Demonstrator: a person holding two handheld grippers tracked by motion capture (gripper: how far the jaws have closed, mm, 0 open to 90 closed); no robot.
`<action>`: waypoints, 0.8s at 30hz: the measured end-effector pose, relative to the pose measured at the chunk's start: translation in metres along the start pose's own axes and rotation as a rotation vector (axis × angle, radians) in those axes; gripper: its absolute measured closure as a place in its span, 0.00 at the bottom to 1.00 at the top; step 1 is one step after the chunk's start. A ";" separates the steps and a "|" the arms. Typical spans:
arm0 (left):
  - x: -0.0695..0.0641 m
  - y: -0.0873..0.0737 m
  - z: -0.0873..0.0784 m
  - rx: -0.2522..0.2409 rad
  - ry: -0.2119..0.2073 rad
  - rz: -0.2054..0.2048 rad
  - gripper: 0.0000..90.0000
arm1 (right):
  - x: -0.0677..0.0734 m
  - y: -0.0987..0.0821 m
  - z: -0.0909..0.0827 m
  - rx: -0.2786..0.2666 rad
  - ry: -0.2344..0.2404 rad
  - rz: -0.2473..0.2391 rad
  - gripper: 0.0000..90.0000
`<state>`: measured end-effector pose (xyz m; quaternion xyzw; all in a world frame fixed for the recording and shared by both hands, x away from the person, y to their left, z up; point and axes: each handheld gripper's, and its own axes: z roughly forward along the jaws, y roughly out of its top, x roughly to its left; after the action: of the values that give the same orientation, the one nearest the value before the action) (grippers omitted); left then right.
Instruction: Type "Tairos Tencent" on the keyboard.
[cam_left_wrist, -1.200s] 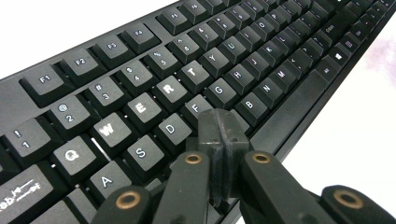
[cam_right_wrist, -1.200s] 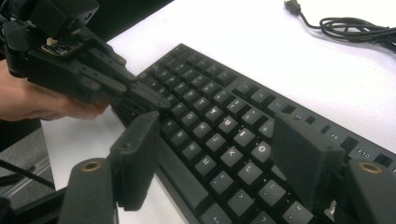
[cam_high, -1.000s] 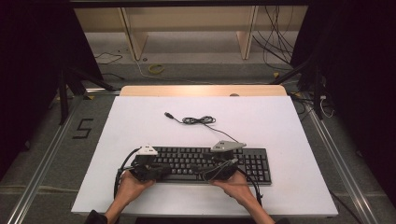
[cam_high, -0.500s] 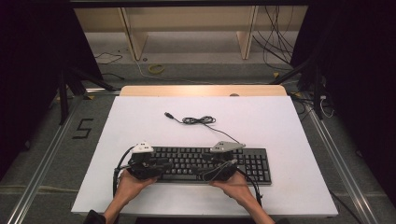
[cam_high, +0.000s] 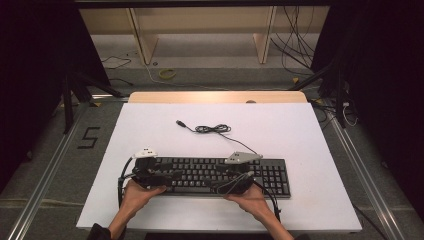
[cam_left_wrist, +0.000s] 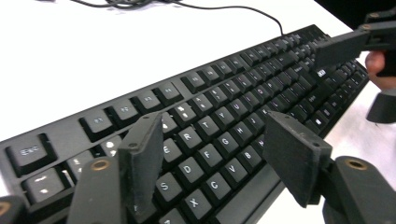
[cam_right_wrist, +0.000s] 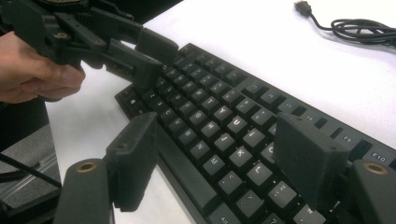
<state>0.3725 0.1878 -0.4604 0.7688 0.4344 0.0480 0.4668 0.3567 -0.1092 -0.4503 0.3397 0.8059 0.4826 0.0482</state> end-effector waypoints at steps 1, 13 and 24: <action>0.001 0.000 0.000 0.001 0.004 -0.002 0.40 | 0.000 0.000 0.000 -0.001 0.001 0.000 0.36; 0.009 0.004 -0.003 -0.025 0.022 -0.014 0.34 | 0.000 -0.001 0.001 0.001 0.002 -0.006 0.35; 0.014 0.005 -0.002 -0.031 0.052 -0.012 0.34 | 0.001 -0.001 0.002 0.000 0.002 -0.010 0.36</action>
<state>0.3835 0.1987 -0.4600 0.7573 0.4503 0.0720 0.4675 0.3563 -0.1076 -0.4519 0.3352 0.8076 0.4827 0.0496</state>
